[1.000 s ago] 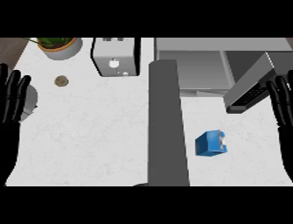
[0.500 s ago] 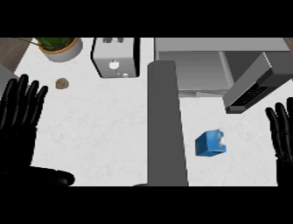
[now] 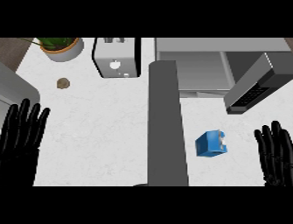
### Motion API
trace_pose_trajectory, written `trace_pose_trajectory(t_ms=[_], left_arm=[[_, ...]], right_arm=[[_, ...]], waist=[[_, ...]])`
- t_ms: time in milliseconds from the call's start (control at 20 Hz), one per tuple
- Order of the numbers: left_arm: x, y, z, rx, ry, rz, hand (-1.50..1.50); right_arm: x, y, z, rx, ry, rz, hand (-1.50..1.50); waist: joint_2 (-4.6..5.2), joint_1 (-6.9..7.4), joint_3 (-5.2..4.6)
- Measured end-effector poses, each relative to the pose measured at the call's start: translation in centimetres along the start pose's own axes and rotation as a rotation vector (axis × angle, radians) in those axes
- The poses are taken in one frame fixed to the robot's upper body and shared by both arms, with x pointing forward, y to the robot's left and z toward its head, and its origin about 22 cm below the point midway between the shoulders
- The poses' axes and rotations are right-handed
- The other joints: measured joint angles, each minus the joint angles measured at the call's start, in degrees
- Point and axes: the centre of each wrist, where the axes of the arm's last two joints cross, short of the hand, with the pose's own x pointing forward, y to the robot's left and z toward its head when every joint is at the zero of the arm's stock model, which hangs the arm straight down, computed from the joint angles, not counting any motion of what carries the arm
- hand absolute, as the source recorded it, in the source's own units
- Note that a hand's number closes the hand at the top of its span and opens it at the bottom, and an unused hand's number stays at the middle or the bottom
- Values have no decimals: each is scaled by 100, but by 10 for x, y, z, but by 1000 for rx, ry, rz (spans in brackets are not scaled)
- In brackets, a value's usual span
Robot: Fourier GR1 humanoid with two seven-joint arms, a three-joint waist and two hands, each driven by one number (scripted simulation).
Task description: Pick up the milk, place it into the microwave and close the microwave
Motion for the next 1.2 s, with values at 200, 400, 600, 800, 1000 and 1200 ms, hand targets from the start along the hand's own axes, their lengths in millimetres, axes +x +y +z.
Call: trace_pose_trajectory(t_ms=[200,400,600,800,1000,1200], left_arm=[[-10,0,13,-6,5,8,-150],[-13,6,27,-8,5,14,-150],[-13,4,43,-12,4,14,-150],[-17,7,58,-5,4,9,-150],[-18,9,63,4,3,6,-150],[-23,7,66,7,3,4,-150]], right_arm=[[-20,2,10,-18,28,-1,-150],[-41,12,14,-32,51,-17,-150],[-64,12,11,-47,71,-40,-150],[-91,14,12,-75,85,-25,-150],[-118,8,8,-123,97,-8,-150],[-146,3,12,-166,130,14,-150]], waist=[[1,-2,3],[2,9,3],[3,20,4],[-3,26,4],[-6,27,5],[-8,23,3]])
